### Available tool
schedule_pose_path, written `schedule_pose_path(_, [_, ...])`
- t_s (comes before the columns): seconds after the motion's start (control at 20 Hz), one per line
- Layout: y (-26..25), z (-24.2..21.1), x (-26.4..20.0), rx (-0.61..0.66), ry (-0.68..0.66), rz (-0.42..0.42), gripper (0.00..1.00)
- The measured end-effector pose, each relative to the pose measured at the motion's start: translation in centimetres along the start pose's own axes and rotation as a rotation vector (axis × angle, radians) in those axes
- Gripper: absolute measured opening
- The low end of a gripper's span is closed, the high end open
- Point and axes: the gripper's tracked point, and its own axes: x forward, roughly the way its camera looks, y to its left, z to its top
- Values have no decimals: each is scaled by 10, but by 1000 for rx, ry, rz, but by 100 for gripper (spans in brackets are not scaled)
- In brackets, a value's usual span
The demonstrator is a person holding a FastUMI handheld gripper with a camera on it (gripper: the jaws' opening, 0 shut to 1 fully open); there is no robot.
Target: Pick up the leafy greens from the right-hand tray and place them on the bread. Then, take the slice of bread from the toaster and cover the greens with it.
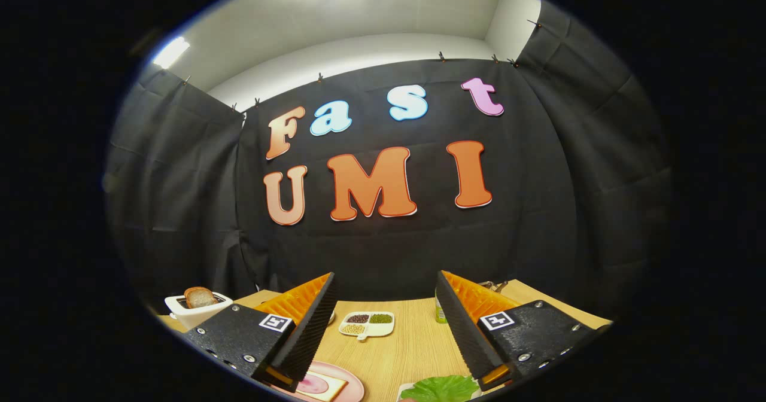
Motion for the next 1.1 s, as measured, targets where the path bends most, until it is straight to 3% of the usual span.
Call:
schedule_pose_path(0.3, [-12,-28,2,-17,77,-14,98])
schedule_pose_path(0.7, [-29,-93,2,-58,295,-23,99])
schedule_pose_path(1.1, [-35,-171,-24,-39,658,28,98])
